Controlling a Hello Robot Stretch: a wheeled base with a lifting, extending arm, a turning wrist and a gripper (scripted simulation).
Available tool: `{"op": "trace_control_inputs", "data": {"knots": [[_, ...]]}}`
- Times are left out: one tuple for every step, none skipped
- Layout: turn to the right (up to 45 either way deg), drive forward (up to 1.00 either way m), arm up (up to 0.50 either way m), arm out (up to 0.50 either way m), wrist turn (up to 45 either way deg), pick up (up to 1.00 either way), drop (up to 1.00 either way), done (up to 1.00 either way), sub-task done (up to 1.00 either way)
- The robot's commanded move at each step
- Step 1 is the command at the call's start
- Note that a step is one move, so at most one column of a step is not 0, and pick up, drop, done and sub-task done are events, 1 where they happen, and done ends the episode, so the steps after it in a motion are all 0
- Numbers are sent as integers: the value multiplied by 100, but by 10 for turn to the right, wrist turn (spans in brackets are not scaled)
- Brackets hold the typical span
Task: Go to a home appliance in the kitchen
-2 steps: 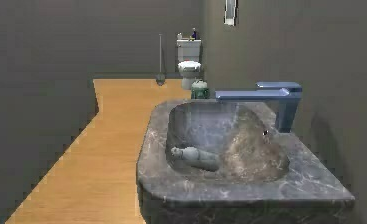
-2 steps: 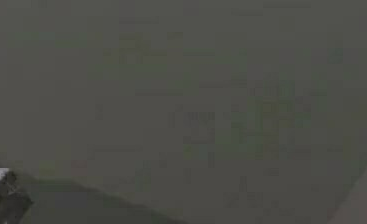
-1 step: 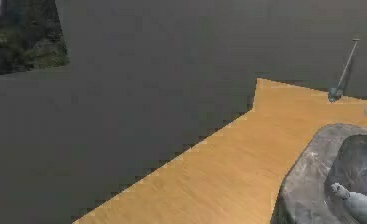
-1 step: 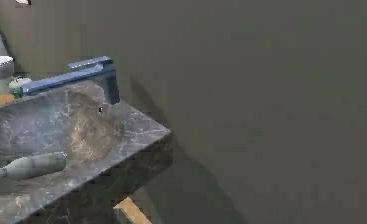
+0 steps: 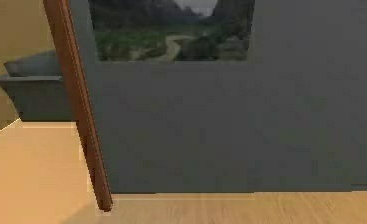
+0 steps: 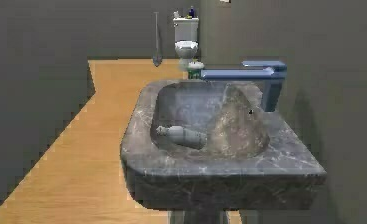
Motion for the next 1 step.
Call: {"op": "trace_control_inputs", "data": {"knots": [[0, 60, 0, 0, 0, 0, 0, 0, 0]]}}
